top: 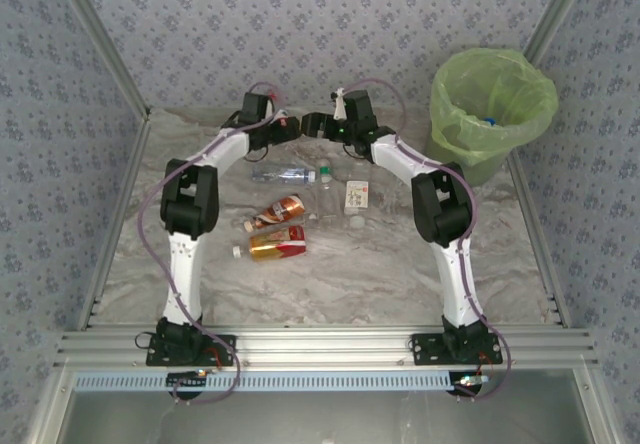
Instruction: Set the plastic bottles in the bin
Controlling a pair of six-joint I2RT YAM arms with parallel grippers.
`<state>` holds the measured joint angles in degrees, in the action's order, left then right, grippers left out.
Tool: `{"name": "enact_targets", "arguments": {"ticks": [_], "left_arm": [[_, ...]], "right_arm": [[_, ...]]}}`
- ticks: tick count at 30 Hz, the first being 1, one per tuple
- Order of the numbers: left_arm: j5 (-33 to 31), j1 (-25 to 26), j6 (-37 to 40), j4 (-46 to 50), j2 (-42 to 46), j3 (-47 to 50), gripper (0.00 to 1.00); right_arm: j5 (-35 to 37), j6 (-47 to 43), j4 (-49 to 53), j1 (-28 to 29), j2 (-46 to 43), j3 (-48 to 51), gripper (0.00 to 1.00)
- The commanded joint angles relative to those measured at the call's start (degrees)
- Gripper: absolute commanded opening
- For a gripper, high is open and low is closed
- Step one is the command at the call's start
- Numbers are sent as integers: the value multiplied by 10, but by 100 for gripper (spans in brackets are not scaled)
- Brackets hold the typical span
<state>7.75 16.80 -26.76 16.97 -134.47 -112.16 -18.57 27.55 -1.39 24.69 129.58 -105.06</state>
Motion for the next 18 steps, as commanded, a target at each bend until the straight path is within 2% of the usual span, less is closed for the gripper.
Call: {"name": "enact_targets", "arguments": {"ticks": [1, 7, 12, 15, 18], "left_arm": [[-80, 9, 42, 138, -71, -118, 99], [-170, 26, 54, 319, -208, -370, 99], [-154, 24, 57, 315, -226, -386, 97], [-143, 25, 59, 317, -226, -384, 90], [-135, 24, 67, 320, -221, -382, 77]], "right_arm": [[20, 0, 14, 4, -9, 2, 95], [37, -6, 11, -1, -48, 60, 95], [44, -13, 13, -7, -82, 93, 95], [49, -21, 21, -10, -106, 108, 95], [60, -31, 35, -10, -138, 128, 95]]}}
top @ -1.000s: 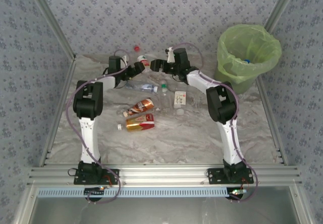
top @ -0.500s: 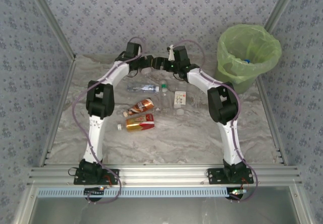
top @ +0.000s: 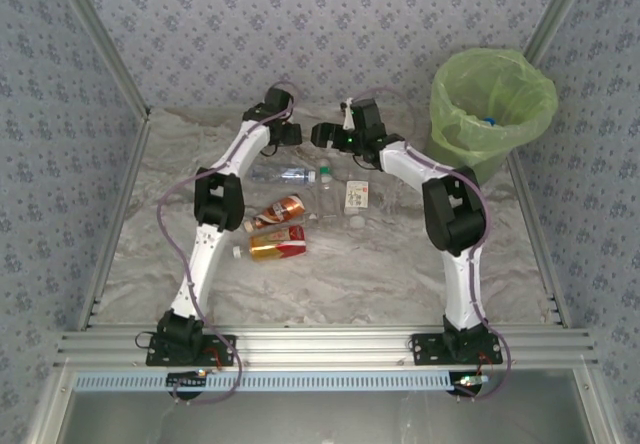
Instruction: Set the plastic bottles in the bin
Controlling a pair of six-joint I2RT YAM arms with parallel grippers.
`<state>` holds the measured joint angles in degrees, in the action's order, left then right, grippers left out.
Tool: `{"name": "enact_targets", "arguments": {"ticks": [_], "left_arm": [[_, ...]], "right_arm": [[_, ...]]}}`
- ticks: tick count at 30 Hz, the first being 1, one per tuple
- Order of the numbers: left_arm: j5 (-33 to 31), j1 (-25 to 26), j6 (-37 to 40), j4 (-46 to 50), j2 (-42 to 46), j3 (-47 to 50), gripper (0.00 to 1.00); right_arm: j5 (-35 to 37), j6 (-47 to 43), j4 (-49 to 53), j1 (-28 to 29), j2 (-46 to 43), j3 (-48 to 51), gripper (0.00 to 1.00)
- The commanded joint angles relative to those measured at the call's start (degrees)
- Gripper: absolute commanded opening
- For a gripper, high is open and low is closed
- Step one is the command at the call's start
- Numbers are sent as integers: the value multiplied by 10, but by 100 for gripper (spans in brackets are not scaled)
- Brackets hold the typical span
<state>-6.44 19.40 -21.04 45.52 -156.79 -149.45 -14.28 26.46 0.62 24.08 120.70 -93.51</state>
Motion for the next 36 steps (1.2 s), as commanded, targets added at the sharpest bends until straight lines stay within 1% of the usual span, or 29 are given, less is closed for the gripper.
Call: {"name": "enact_targets", "arguments": {"ticks": [1, 5, 10, 14, 17, 20, 23, 24, 30, 33, 36], "left_arm": [[11, -1, 14, 34, 8, -6, 73], [21, 2, 38, 11, 41, 34, 63], [52, 2, 54, -28, 110, 99, 58], [92, 5, 62, -103, 200, 216, 53], [123, 10, 62, -164, 281, 323, 52], [149, 17, 54, -233, 365, 452, 51], [169, 24, 32, -295, 440, 558, 51], [174, 26, 22, -314, 465, 591, 51], [213, 46, -14, -426, 600, 768, 49], [219, 65, -20, -468, 659, 845, 48], [252, 82, -34, -514, 709, 912, 47]], "right_arm": [[23, -23, 20, -4, -63, 22, 95], [51, -30, 33, -6, -132, 71, 95], [88, -31, 48, -8, -234, 146, 96], [113, -17, 56, -5, -315, 211, 96], [138, 36, 76, -6, -359, 238, 97], [124, 64, 94, -3, -377, 245, 98], [119, 91, 75, 2, -388, 247, 99], [119, 109, 69, 3, -390, 268, 99], [92, 152, 24, 9, -397, 289, 99], [67, 170, -11, 13, -405, 312, 99], [61, 184, -52, 20, -419, 344, 99]]}}
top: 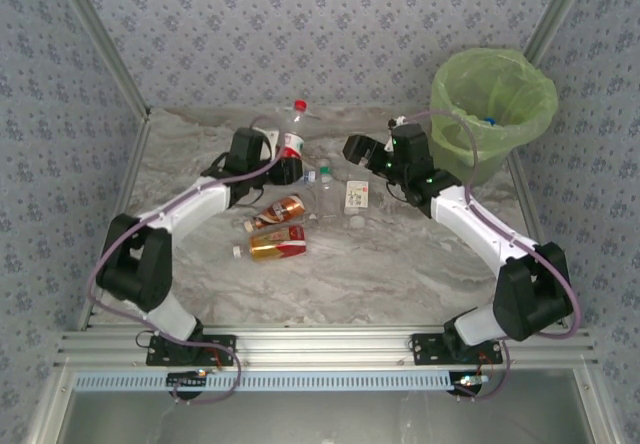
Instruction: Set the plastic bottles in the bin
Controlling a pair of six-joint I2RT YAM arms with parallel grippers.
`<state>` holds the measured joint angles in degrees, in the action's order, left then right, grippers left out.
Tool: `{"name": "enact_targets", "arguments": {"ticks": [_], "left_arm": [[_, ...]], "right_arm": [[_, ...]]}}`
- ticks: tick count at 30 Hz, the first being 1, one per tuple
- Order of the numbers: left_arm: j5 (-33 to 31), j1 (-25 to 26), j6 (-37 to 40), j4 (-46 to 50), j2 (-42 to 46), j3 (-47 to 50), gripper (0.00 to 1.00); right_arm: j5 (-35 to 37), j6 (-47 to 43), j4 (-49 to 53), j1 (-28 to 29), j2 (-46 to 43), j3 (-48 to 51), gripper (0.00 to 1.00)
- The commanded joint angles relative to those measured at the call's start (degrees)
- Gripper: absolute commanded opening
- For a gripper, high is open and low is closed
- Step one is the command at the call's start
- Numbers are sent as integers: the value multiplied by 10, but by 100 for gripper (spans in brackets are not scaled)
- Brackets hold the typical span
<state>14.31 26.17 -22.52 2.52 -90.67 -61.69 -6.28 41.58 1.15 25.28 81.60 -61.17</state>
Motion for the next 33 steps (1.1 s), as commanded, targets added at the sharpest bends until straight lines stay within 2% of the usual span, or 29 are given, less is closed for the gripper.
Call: {"name": "enact_targets", "arguments": {"ticks": [1, 5, 9, 13, 17, 25, 33], "left_arm": [[52, 20, -19, -88, 60, 47, 47], [81, 45, -19, -106, 104, 93, 46], [122, 56, -33, -148, 135, 144, 45], [160, 56, -52, -181, 154, 181, 45], [212, 57, -55, -174, 157, 182, 45], [231, 59, -50, -170, 153, 185, 45], [256, 71, -41, -181, 130, 168, 46]], "right_arm": [[-18, 38, -65, 9, -32, 29, 99], [-16, 71, -113, 21, -51, 69, 99], [-48, 72, -128, 30, -49, 77, 98], [-28, 90, -131, 37, -51, 84, 98], [-42, 105, -157, 39, -36, 91, 96], [-124, 84, -238, 40, -3, 78, 95], [-181, 87, -238, 43, 50, 26, 97]]}}
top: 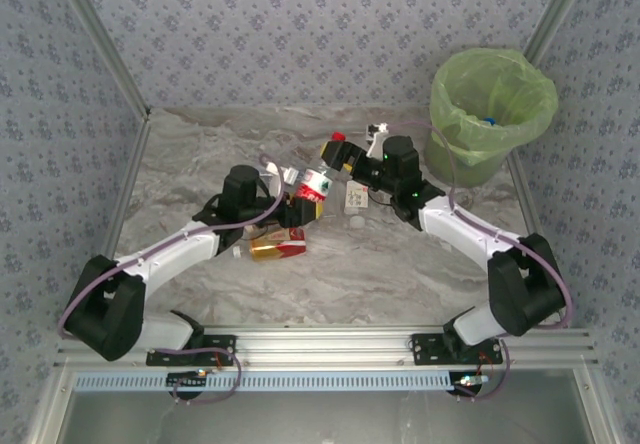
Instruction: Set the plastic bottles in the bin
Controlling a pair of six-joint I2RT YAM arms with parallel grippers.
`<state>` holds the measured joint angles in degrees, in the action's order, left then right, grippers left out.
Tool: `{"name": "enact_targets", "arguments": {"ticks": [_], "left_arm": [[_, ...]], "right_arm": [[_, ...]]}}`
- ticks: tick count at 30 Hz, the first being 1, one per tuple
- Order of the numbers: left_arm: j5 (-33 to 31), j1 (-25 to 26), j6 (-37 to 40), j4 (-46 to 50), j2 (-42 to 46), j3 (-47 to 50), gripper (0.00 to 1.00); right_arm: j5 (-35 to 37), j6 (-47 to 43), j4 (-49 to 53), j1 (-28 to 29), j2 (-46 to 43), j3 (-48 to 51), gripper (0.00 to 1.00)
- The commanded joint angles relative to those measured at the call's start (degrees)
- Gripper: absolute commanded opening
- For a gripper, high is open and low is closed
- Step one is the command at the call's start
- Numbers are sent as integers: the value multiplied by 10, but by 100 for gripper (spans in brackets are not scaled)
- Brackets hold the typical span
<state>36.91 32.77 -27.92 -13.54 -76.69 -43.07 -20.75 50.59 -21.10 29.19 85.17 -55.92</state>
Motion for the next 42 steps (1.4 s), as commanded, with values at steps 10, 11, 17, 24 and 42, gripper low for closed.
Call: {"name": "enact_targets", "arguments": {"ticks": [10, 11, 17, 24, 42], "left_arm": [[22, 8, 0, -55, -32, -24, 51], [22, 8, -2, -60, -33, -23, 52], [16, 8, 4, -61, -31, -20, 66], [22, 8, 19, -59, -20, -15, 88], [-190, -8, 22, -49, 91, 38, 99]], "right_arm": [[-69, -31, 6, 3, 27, -27, 69], [-70, -33, 9, 2, 27, -28, 67], [-62, -42, 20, -1, 17, -24, 59], [-54, -46, 24, -6, 3, -16, 55], [19, -169, 189, -69, -126, -27, 50]]}}
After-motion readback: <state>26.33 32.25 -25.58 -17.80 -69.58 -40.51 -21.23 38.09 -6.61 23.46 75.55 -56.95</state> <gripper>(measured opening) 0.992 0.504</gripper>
